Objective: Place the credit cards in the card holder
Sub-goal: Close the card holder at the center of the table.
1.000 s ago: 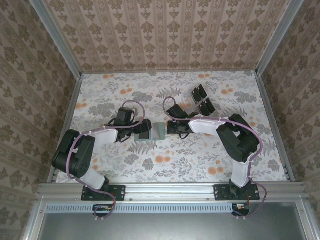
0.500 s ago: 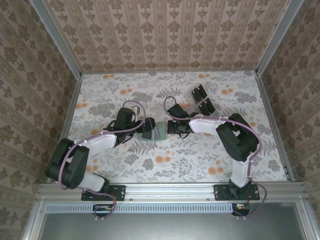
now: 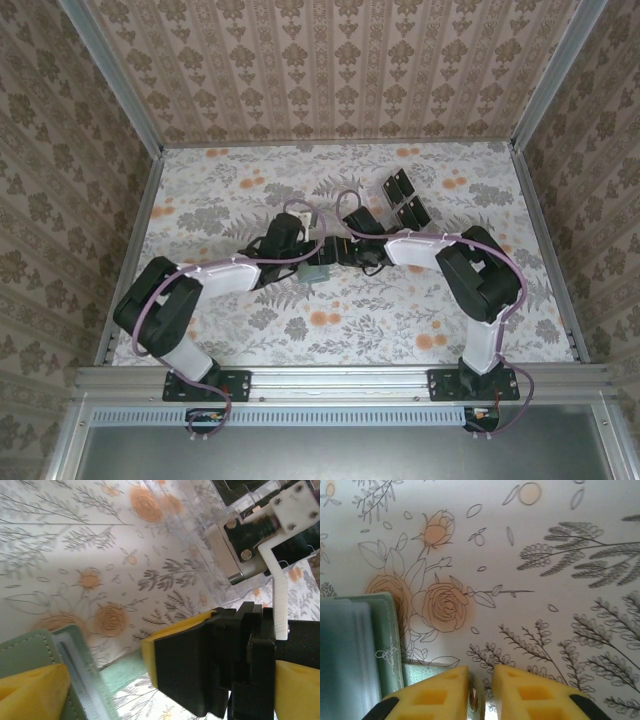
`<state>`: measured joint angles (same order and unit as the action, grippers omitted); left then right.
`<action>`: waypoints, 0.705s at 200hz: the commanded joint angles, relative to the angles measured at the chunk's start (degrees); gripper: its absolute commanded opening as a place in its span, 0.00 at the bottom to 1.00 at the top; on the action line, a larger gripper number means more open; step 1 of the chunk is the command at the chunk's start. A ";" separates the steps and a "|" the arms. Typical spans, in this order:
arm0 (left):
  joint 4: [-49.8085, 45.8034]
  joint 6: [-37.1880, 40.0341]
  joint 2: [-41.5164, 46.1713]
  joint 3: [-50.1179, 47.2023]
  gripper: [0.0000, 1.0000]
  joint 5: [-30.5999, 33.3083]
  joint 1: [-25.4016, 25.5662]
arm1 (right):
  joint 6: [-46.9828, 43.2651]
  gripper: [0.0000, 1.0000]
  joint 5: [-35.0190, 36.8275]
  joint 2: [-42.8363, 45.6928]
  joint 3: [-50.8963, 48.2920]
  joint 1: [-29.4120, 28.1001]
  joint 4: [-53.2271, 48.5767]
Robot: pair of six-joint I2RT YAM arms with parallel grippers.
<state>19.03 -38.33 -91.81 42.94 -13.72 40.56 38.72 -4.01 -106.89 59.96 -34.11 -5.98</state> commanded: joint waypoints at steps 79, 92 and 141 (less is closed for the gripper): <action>3.85 -2.63 -6.03 -0.34 1.00 3.61 1.18 | 4.45 0.36 3.80 22.93 -16.08 2.25 1.01; 3.82 -2.67 -5.57 -0.12 1.00 3.42 0.79 | 5.15 0.35 3.74 25.35 -17.81 1.88 1.42; -0.63 -0.27 4.91 0.43 1.00 4.38 -3.28 | 6.76 0.34 2.80 30.67 -19.35 0.86 1.62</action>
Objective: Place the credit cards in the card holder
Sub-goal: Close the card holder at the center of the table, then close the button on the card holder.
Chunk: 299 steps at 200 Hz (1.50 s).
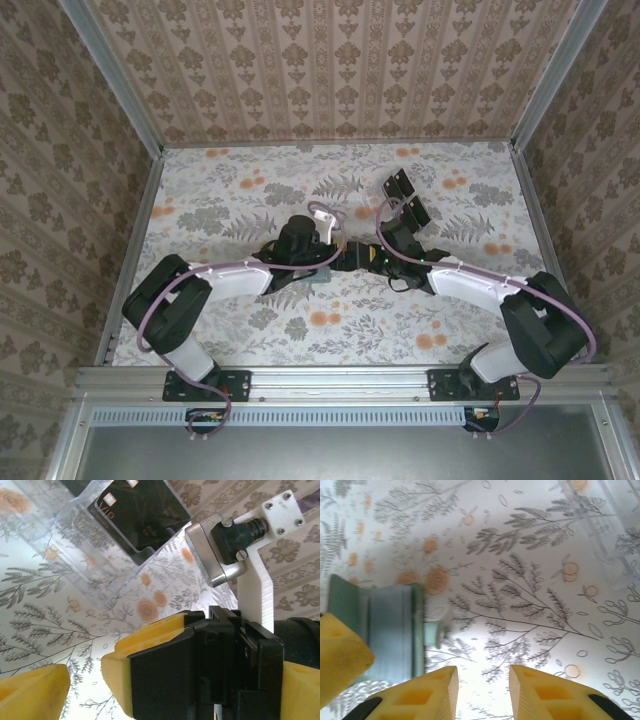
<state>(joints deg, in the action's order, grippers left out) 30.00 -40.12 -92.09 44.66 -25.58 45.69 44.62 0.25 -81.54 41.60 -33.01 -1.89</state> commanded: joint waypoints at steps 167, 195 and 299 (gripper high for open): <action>-13.51 0.52 6.55 -6.94 1.00 16.68 -9.59 | 1.16 0.28 -2.09 -1.79 2.74 -3.99 -0.77; -12.37 0.15 3.86 -5.70 1.00 16.79 -7.72 | 1.50 0.25 -2.83 -1.45 1.39 -4.07 1.31; -11.42 -0.32 1.52 -4.28 1.00 17.67 -6.00 | 3.35 0.13 -6.18 0.60 -3.47 -4.68 10.61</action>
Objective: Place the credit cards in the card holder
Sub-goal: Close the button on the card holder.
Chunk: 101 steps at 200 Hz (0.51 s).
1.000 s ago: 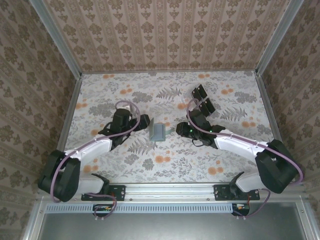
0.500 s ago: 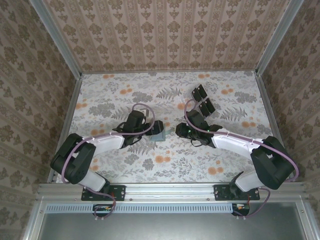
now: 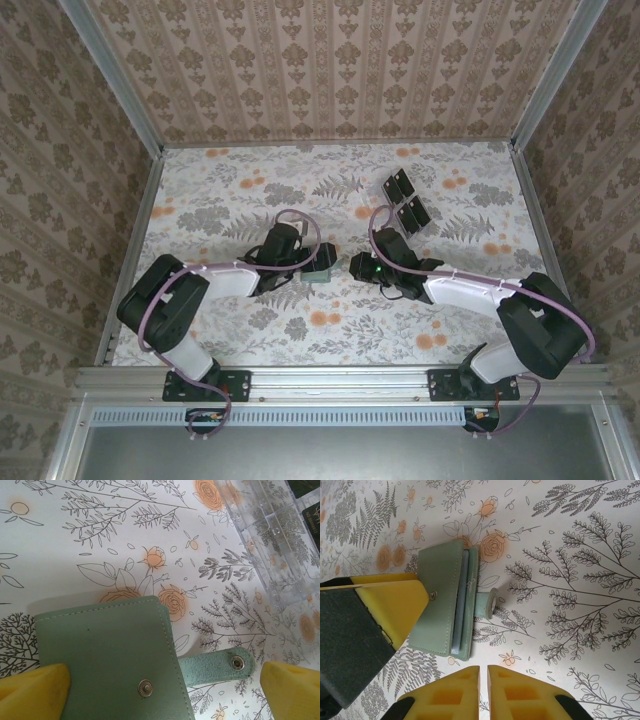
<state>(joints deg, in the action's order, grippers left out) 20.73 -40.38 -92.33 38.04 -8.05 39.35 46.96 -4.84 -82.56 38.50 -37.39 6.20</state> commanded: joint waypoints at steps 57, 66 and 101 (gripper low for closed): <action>0.33 -1.71 -2.18 1.98 1.00 -0.52 0.24 | 0.85 0.04 -2.19 -1.76 1.48 -2.30 5.72; 0.96 -2.44 -2.65 1.41 1.00 -0.18 0.25 | 0.84 0.02 -1.98 -2.52 1.57 -2.96 7.19; 2.76 -4.86 -4.04 -0.32 1.00 0.74 0.12 | 1.03 0.00 -1.05 -7.12 2.35 -5.56 13.14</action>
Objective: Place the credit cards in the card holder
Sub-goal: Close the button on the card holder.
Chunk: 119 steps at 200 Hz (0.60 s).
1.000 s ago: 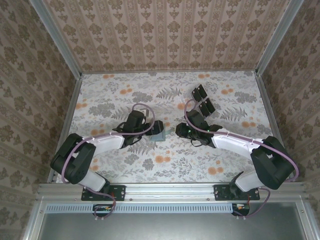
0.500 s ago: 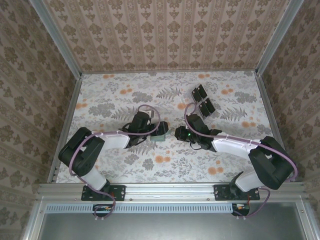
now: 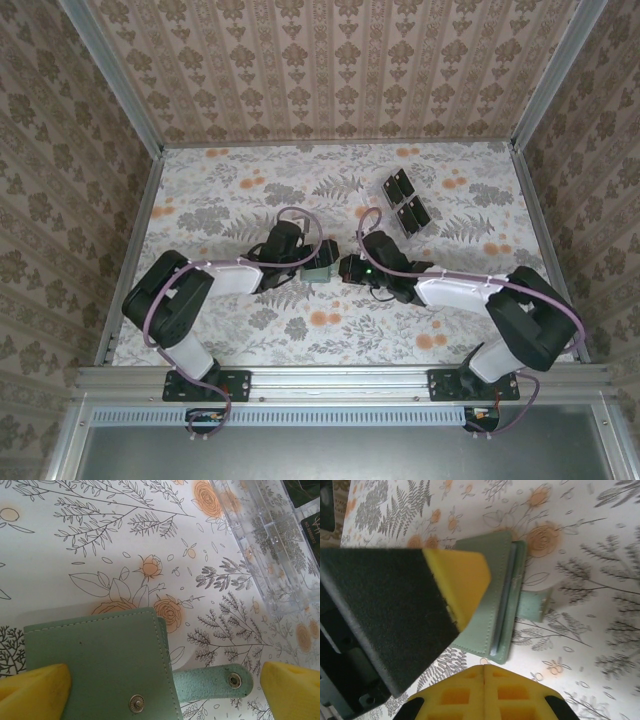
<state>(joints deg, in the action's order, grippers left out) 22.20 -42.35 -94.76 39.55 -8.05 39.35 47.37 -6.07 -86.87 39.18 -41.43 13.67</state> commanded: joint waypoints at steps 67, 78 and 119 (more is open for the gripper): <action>5.34 -6.61 -2.61 -4.02 1.00 0.00 -0.32 | 3.22 0.00 3.62 -10.44 0.55 -3.95 15.68; 5.90 -7.27 -2.90 -4.36 1.00 -0.23 -0.28 | 3.65 0.00 4.19 -11.56 0.37 -3.99 17.31; 6.94 -8.46 -2.44 -4.78 1.00 -0.97 -0.46 | 4.50 0.00 5.39 -15.25 0.99 -4.01 17.45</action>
<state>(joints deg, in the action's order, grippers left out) 31.07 -48.27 -95.81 36.32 -7.68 39.22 50.59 -2.83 -100.05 39.51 -45.17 28.69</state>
